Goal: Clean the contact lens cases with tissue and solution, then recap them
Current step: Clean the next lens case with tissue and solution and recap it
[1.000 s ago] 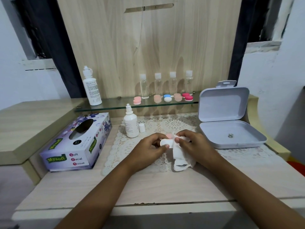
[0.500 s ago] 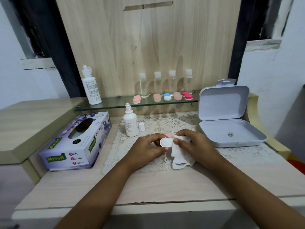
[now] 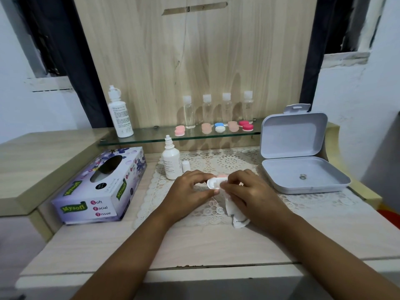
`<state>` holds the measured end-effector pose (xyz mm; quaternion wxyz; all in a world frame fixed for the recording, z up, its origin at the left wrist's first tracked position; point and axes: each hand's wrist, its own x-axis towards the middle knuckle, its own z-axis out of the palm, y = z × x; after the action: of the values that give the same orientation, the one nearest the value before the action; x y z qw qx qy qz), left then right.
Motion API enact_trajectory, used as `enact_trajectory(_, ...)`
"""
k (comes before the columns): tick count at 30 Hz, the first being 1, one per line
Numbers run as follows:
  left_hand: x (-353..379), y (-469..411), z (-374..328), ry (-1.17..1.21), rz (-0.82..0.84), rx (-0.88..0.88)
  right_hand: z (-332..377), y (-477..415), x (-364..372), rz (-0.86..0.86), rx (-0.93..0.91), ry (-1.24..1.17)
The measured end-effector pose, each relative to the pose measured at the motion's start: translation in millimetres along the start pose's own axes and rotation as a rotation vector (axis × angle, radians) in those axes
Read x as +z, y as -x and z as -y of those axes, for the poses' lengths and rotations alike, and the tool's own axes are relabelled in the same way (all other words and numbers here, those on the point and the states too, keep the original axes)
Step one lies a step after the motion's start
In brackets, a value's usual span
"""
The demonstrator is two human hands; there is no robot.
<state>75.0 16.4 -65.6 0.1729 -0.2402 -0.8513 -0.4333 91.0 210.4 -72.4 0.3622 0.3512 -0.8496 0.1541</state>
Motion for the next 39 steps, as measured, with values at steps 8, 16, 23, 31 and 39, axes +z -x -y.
enact_trajectory(8,0,0,2,-0.003,-0.018,-0.011,-5,0,-2,-0.047,0.074,-0.02)
enact_trajectory(16,1,1,-1,0.019,0.011,0.005,-5,1,2,0.026,0.038,0.016)
enact_trajectory(23,2,1,1,0.006,0.042,0.033,6,-4,-2,0.051,-0.067,0.013)
enact_trajectory(31,4,0,2,-0.026,0.054,0.032,7,-3,2,0.079,-0.093,0.026)
enact_trajectory(39,4,0,3,-0.052,0.049,0.066,4,-3,3,0.09,-0.06,0.013)
